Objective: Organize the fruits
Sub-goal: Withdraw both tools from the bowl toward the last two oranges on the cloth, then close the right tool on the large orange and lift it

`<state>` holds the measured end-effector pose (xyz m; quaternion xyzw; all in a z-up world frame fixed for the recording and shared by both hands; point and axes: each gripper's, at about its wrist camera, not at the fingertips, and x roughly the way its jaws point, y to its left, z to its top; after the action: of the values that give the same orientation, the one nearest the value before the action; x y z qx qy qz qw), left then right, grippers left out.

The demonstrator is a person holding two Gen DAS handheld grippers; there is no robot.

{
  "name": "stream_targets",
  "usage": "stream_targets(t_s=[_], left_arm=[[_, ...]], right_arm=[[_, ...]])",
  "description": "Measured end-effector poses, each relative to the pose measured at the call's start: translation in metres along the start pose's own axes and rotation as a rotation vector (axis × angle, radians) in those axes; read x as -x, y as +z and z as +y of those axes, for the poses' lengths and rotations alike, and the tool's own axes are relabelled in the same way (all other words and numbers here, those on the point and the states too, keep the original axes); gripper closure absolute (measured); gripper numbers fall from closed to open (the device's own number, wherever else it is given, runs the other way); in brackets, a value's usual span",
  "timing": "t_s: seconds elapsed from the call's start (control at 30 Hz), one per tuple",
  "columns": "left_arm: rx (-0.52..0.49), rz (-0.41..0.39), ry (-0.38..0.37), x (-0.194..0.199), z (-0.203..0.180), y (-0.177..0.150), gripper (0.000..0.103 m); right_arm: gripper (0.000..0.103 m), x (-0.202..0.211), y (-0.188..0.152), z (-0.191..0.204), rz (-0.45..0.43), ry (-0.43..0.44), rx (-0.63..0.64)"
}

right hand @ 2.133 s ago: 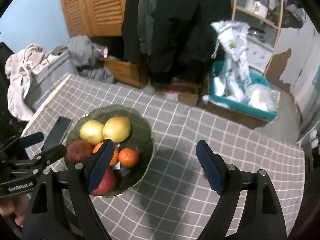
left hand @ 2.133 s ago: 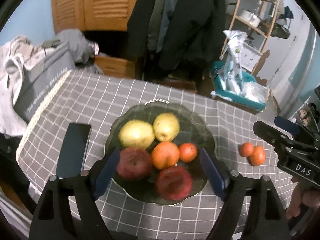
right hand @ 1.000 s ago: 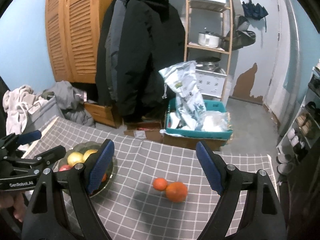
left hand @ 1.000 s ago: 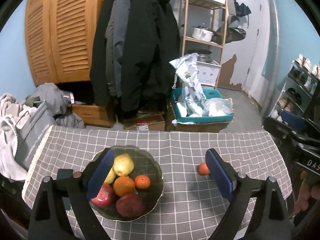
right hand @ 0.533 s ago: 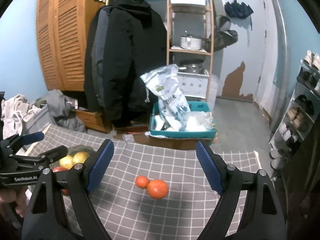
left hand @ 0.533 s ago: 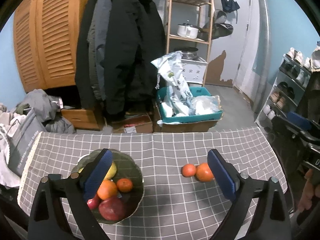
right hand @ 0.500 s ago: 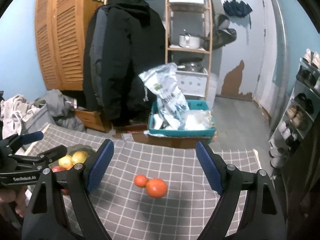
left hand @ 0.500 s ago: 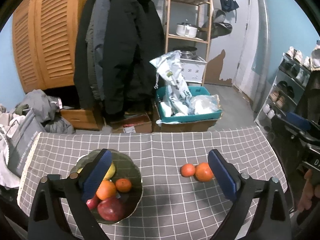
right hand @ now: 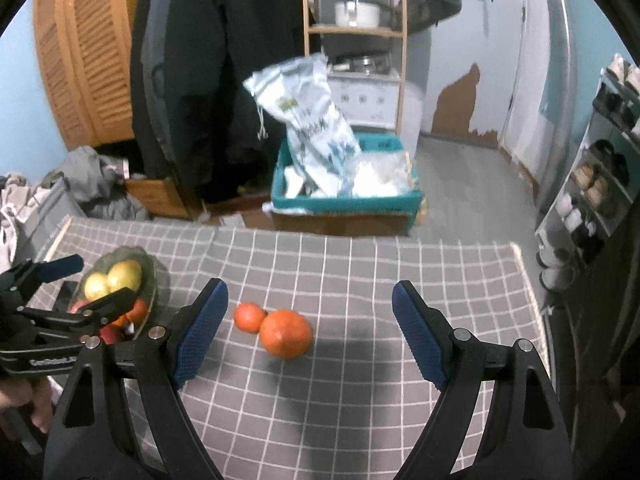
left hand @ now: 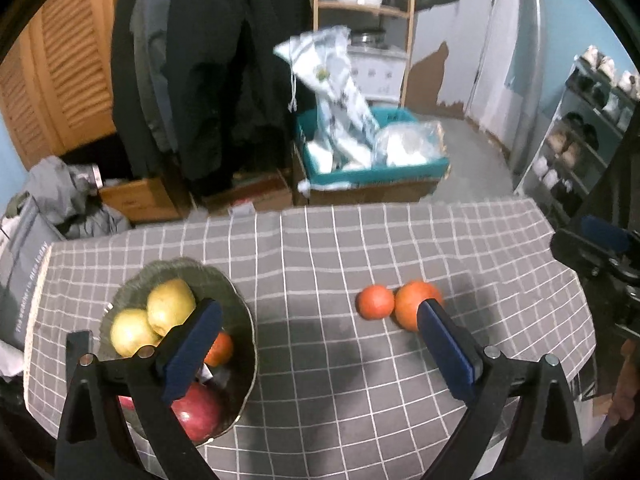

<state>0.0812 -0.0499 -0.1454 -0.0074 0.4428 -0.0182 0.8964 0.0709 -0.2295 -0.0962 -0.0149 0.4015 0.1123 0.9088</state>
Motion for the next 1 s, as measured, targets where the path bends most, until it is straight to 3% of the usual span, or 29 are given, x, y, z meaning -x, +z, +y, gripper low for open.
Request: stream_targets(t_s=[0.57, 1.0], left_arm=[[0.059, 0.202, -0.008, -0.084, 0.011, -0.023, 0.004], [0.078, 0.272, -0.009, -0.111, 0.017, -0.034, 0.004]], right_arm=[[0.019, -0.109, -0.032, 0.001, 0.248, 0.026, -0.023], [0.019, -0.165, -0.049, 0.001, 0.378, 0.091, -0.043]])
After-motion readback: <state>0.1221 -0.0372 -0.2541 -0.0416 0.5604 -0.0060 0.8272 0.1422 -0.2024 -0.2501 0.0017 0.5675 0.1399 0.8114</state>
